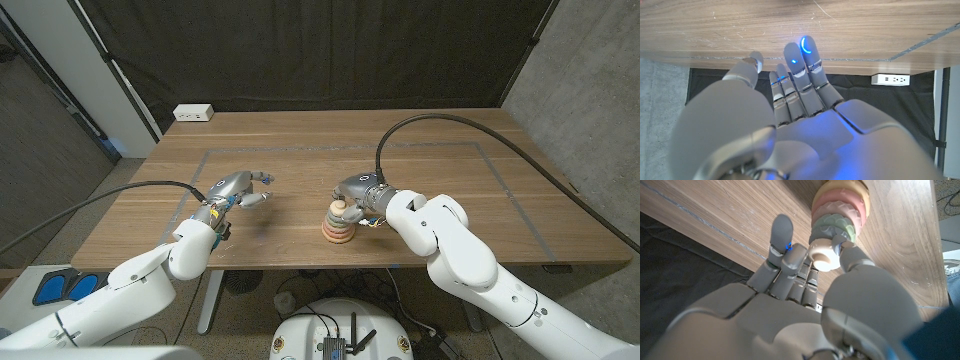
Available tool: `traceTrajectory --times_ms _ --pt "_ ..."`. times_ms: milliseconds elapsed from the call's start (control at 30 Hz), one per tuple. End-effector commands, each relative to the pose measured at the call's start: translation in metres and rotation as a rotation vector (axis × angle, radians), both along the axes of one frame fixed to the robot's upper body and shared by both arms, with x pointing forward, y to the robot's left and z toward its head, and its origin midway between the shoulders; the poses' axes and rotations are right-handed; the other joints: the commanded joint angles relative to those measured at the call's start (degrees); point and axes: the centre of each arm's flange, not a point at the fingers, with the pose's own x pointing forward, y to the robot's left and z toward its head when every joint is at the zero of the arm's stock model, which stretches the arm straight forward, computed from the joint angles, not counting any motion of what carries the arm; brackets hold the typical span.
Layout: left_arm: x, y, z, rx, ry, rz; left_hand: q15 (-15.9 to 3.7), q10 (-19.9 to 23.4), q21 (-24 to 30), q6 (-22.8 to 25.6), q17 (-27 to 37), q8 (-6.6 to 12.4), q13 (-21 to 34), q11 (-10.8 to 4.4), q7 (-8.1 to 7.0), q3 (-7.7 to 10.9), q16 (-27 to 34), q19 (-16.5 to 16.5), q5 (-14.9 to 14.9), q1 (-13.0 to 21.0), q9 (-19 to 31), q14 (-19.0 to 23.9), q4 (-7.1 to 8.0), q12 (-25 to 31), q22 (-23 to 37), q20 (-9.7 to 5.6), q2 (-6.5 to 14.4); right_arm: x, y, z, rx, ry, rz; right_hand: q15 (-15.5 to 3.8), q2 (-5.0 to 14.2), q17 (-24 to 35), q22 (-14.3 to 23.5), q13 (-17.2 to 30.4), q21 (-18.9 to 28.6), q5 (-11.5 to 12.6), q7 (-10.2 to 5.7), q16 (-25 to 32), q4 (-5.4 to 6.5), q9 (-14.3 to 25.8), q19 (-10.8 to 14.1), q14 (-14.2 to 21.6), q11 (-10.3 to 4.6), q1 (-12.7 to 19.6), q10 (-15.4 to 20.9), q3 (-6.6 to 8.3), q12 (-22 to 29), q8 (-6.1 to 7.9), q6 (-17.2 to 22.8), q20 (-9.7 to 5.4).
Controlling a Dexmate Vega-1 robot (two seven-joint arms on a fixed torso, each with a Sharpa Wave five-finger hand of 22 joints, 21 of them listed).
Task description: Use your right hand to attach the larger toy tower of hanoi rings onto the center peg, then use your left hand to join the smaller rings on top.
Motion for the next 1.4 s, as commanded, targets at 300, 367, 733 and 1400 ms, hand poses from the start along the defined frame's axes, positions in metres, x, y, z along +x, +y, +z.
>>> traceTrajectory --times_ms 300,367,733,1400 --pt "0.000 0.003 0.000 -0.009 -0.004 0.003 -5.14 0.7 0.4 0.7 0.2 -0.22 0.2 0.05 -0.08 0.54 0.3 0.3 -0.1 0.0 0.3 0.0 -0.04 0.0 0.2 -8.37 0.2 -0.005 0.000 0.005 -0.024 -0.020 -0.012 -0.11 -2.21 -0.3 0.1 -0.8 -0.4 -1.3 0.19 -0.7 -0.09 -0.3 -0.5 -0.8 0.39 -0.6 -2.1 -0.84 0.1 -1.07 -1.5 -1.39" --pt "0.000 0.004 0.000 -0.010 -0.004 0.003 -5.14 0.7 0.4 0.8 0.2 -0.21 0.2 0.05 -0.09 0.56 0.3 0.3 0.0 0.0 0.3 0.0 -0.04 0.0 0.2 -8.37 0.3 -0.005 0.000 0.005 -0.025 -0.020 -0.013 -0.11 -2.39 -0.1 0.1 -0.9 -0.5 -1.5 0.21 -0.6 -0.08 -0.3 -0.6 -0.7 0.53 -0.6 -2.2 -0.92 0.1 -1.15 -1.6 -1.39" --pt "-0.002 0.006 -0.001 -0.009 -0.002 0.004 -5.14 0.7 0.4 0.8 0.2 -0.22 0.3 -0.09 -0.08 0.65 0.4 0.3 0.0 0.0 0.3 0.1 -0.05 0.0 0.2 -8.36 0.3 -0.006 0.002 0.002 -0.037 -0.013 -0.029 -0.10 -3.40 0.1 0.1 -1.9 -0.7 -2.8 -0.34 -0.7 -0.03 -0.7 -0.9 -0.9 1.55 -1.1 -4.9 -1.35 -0.1 -2.20 -3.3 -1.40" --pt "-0.014 0.011 0.001 -0.011 -0.031 0.012 -5.13 0.2 0.5 0.5 0.2 -0.38 0.2 -0.58 -0.63 0.47 0.5 0.5 0.0 0.4 0.3 -0.1 -0.53 -0.4 0.2 -8.40 -1.0 -0.025 -0.021 0.010 0.038 -0.077 -0.089 -0.13 -3.45 -0.6 0.1 -4.2 -1.0 -4.7 -0.54 -2.0 0.08 -1.3 -1.2 -2.1 2.00 -1.0 -5.5 -1.25 0.8 -2.92 -4.7 -1.44"
